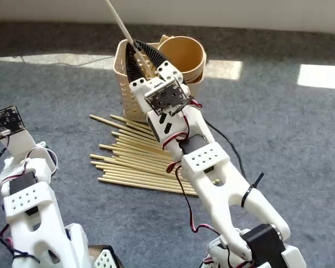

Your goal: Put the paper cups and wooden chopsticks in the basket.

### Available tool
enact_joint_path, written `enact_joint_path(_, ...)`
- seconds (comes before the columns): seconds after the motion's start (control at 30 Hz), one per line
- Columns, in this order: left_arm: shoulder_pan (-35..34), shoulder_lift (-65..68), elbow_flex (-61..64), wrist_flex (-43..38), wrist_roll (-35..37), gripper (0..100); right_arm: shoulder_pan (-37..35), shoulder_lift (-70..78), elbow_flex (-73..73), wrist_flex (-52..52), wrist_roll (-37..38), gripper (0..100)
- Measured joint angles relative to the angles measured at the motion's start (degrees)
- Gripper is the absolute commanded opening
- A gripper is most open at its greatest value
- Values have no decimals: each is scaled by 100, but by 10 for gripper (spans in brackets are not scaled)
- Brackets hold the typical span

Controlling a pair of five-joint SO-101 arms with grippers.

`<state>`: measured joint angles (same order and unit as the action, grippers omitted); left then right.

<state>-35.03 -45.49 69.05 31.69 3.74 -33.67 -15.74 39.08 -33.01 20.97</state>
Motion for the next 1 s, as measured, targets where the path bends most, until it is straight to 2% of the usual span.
enact_joint_path(0.13,0,0,0,0,0,14,0,0,0,0,0,16)
enact_joint_path(0.2,0,0,0,0,0,14,0,0,0,185,-62,56)
enact_joint_path(0.3,0,0,0,0,0,14,18,0,0,642,-580,115)
enact_joint_path(0.47,0,0,0,0,0,14,88,0,-237,1600,-1257,112)
enact_joint_path(0.57,0,0,0,0,0,14,97,0,-440,2013,-1301,112)
enact_joint_path(0.8,0,0,0,0,0,14,105,-167,-545,2242,-1301,112)
enact_joint_path(1.0,0,0,0,0,0,14,70,-1222,-545,3877,-1301,112)
